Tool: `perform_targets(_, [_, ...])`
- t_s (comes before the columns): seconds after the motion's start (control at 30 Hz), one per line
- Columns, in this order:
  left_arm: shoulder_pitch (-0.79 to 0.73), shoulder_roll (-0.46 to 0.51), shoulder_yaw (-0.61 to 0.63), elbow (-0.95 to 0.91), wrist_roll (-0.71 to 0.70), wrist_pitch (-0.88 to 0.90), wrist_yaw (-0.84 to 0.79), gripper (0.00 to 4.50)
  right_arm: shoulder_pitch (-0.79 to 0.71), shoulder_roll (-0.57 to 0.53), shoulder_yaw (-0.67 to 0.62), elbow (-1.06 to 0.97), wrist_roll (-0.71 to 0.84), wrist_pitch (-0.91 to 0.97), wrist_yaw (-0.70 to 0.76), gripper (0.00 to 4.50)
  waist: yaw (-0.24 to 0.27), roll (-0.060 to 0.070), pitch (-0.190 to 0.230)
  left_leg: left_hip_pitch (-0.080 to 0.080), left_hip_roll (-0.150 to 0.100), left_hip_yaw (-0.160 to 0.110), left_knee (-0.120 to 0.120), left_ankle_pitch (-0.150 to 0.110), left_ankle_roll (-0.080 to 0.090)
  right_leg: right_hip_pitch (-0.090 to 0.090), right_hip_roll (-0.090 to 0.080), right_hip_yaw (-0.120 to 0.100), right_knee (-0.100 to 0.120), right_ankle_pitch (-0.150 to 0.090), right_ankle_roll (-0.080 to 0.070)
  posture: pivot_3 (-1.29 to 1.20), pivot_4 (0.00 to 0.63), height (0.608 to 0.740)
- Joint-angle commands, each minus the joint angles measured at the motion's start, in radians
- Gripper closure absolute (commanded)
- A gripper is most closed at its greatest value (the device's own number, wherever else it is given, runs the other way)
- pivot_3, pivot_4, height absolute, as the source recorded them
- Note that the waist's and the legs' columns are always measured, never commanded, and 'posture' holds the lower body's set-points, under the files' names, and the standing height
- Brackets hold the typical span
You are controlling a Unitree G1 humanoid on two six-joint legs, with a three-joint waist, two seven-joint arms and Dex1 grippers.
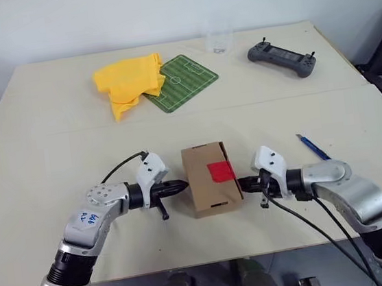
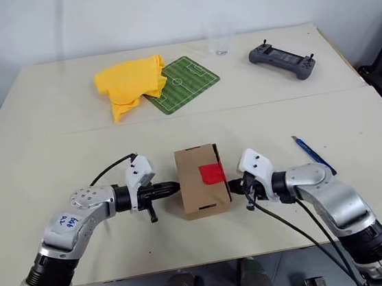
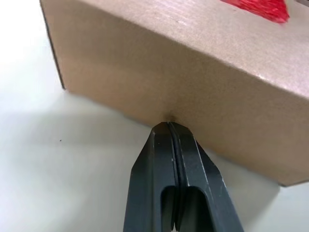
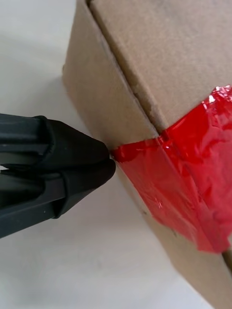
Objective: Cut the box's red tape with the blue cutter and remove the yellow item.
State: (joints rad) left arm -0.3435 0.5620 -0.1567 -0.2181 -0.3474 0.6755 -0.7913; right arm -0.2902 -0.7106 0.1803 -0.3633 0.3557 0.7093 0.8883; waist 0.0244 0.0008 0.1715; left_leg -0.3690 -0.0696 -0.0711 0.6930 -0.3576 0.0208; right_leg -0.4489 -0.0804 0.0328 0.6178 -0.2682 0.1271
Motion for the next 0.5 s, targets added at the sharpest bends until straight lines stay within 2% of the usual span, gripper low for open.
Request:
perform_targets(0.03, [0.009, 0.007, 0.021, -0.039, -0.017, -0.006, -0.010, 4.50, 0.013, 0.008, -0.045, -0.091, 0.053, 0.065, -0.029, 4.46, 0.000, 0.000, 0.000, 0.000, 0.000, 0.000, 0.000, 0.000, 0.000, 0.000, 0.000, 0.000, 0.000, 0.000, 0.000, 0.00, 0.150, 0.740])
perform_targets(0.13, [0.017, 0.028, 0.018, -0.054, -0.023, 0.015, -0.023, 4.50, 0.028, -0.027, -0.074, -0.090, 0.048, 0.074, -0.034, 4.46, 0.000, 0.000, 0.000, 0.000, 0.000, 0.000, 0.000, 0.000, 0.000, 0.000, 0.000, 0.000, 0.000, 0.000, 0.000, 0.00, 0.150, 0.740])
perform_targets(0.23, [0.032, 0.128, 0.023, -0.069, -0.030, 0.019, -0.115, 4.50, 0.058, -0.109, -0.167, -0.109, 0.088, 0.124, -0.005, 4.46, 0.000, 0.000, 0.000, 0.000, 0.000, 0.000, 0.000, 0.000, 0.000, 0.000, 0.000, 0.000, 0.000, 0.000, 0.000, 0.00, 0.150, 0.740])
perform_targets(0.27, [0.038, 0.171, 0.036, -0.065, -0.036, 0.004, -0.159, 4.50, 0.059, -0.117, -0.214, -0.126, 0.131, 0.171, -0.010, 4.30, 0.000, 0.000, 0.000, 0.000, 0.000, 0.000, 0.000, 0.000, 0.000, 0.000, 0.000, 0.000, 0.000, 0.000, 0.000, 0.00, 0.150, 0.740])
perform_targets(0.33, [0.027, 0.232, 0.086, -0.034, -0.073, -0.048, -0.251, 4.50, 0.039, -0.135, -0.319, -0.159, 0.246, 0.323, -0.025, 3.90, -0.001, 0.000, 0.000, 0.000, 0.001, 0.000, -0.001, 0.000, 0.000, 0.000, 0.000, 0.001, -0.002, 0.000, 0.000, 0.00, 0.150, 0.740])
perform_targets(0.4, [-0.011, 0.256, 0.137, -0.013, -0.142, -0.071, -0.340, 4.50, -0.018, -0.142, -0.407, -0.175, 0.353, 0.525, -0.059, 3.21, -0.001, 0.000, 0.000, 0.000, 0.002, 0.000, -0.001, 0.000, 0.000, 0.000, 0.000, 0.001, -0.005, 0.000, -0.001, 0.00, 0.150, 0.740])
perform_targets(0.47, [-0.051, 0.250, 0.163, -0.011, -0.199, -0.074, -0.393, 4.50, -0.098, -0.115, -0.472, -0.182, 0.426, 0.762, -0.101, 2.47, 0.000, 0.000, 0.000, 0.000, 0.003, -0.001, -0.001, 0.000, 0.000, 0.001, 0.000, 0.001, -0.006, 0.000, -0.002, 0.00, 0.150, 0.740])
perform_targets(0.5, [-0.081, 0.229, 0.158, -0.012, -0.219, -0.078, -0.410, 4.50, -0.122, -0.172, -0.449, -0.128, 0.523, 0.844, -0.155, 2.16, 0.000, 0.000, 0.000, 0.000, 0.003, -0.001, -0.001, 0.000, 0.000, 0.001, 0.000, 0.002, -0.006, 0.000, -0.002, 0.00, 0.150, 0.740])
